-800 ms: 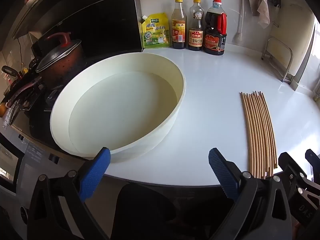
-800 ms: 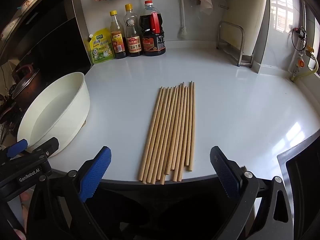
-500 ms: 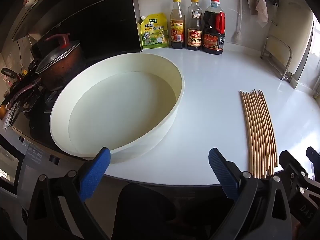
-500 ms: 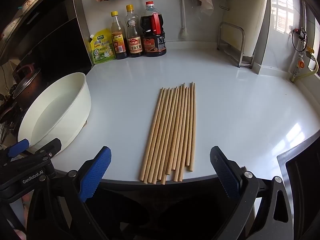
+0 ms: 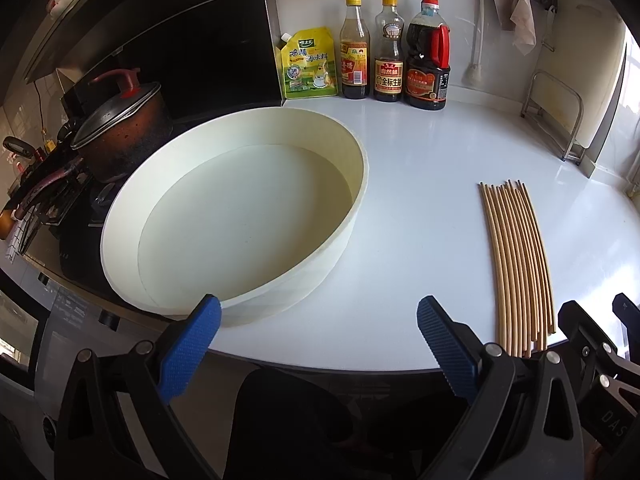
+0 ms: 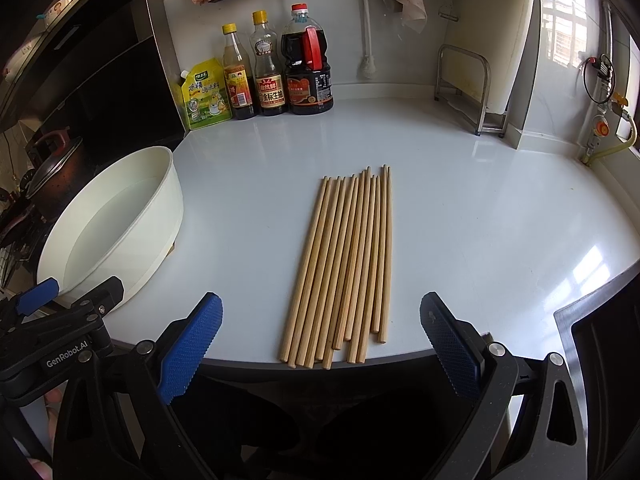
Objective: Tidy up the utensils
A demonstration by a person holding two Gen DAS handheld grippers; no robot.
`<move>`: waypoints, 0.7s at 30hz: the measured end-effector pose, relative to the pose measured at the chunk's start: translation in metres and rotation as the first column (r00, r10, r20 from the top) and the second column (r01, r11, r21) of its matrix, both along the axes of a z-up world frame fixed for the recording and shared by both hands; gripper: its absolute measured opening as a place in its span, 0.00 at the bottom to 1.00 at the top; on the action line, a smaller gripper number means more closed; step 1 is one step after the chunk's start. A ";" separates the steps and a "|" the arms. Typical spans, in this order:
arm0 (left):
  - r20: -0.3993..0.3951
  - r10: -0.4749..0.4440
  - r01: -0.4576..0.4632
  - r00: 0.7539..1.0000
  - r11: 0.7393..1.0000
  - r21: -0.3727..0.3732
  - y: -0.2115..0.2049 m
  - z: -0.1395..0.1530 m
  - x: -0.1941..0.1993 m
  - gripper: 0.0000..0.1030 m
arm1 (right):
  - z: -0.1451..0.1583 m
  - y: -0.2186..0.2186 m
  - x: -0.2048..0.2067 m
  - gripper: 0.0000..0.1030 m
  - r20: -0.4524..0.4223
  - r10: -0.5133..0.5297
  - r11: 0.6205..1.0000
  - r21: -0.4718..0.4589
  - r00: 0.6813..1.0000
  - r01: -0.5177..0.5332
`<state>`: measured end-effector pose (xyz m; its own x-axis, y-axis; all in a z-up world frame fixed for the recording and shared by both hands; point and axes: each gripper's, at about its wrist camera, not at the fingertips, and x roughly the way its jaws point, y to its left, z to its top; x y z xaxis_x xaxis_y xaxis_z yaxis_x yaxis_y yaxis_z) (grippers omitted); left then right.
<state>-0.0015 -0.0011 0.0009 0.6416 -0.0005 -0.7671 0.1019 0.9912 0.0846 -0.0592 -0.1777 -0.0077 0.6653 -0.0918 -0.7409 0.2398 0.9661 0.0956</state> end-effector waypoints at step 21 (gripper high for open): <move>0.002 -0.001 0.001 1.000 1.000 0.001 0.000 0.003 0.000 0.94 | -0.003 0.000 -0.003 0.92 0.002 0.000 1.000 0.005 1.000 0.000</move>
